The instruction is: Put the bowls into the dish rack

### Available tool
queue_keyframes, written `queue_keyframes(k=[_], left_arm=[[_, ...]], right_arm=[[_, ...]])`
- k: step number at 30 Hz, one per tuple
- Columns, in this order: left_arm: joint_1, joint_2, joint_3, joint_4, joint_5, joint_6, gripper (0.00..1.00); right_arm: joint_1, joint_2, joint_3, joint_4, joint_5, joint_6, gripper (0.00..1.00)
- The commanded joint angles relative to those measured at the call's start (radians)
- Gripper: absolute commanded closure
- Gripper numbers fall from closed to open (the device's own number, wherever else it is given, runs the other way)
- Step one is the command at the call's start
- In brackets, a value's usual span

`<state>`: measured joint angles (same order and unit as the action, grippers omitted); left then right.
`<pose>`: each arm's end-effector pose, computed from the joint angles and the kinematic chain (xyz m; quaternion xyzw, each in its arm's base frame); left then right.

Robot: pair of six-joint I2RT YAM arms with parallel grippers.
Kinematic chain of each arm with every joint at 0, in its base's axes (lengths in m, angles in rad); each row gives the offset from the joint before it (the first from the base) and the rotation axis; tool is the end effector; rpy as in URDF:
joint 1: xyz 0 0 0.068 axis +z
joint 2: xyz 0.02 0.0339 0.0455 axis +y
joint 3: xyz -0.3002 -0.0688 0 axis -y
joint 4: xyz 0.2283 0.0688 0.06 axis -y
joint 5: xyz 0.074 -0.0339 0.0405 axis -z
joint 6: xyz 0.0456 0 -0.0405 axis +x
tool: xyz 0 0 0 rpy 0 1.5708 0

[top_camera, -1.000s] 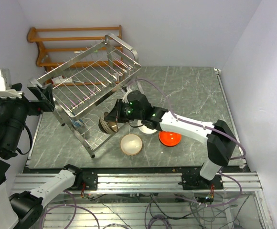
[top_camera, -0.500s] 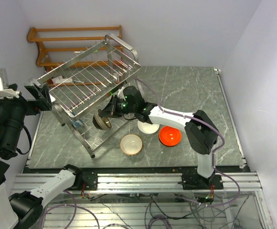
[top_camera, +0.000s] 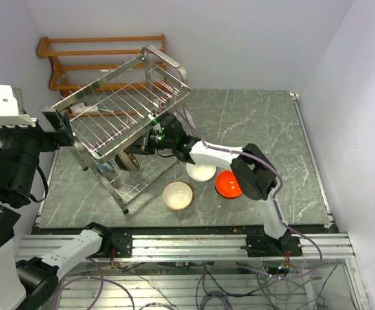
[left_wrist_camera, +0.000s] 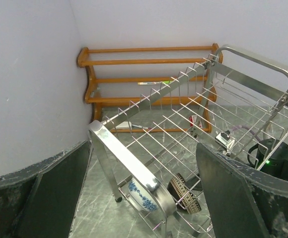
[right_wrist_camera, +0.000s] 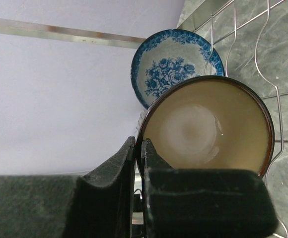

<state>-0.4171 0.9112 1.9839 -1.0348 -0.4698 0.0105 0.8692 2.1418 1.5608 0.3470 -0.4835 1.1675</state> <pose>0.0147 0.0160 0.5843 -0.0207 0.6948 0.0167 0.7188 0.3177 0.4088 0.2644 -0.0335 0.7756 0.6108 0.1558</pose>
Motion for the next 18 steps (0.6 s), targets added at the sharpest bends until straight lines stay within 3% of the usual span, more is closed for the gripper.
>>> queue_keyframes(k=[1, 18], left_arm=[[-0.008, 0.002, -0.012, 0.050, -0.022, 0.034, 0.01], [-0.014, -0.045, -0.073, 0.082, -0.075, 0.059, 0.01]], right_arm=[[-0.024, 0.043, 0.085, 0.126, -0.017, 0.055, 1.00], [-0.053, 0.204, 0.278, 0.249, -0.079, 0.152, 1.00]])
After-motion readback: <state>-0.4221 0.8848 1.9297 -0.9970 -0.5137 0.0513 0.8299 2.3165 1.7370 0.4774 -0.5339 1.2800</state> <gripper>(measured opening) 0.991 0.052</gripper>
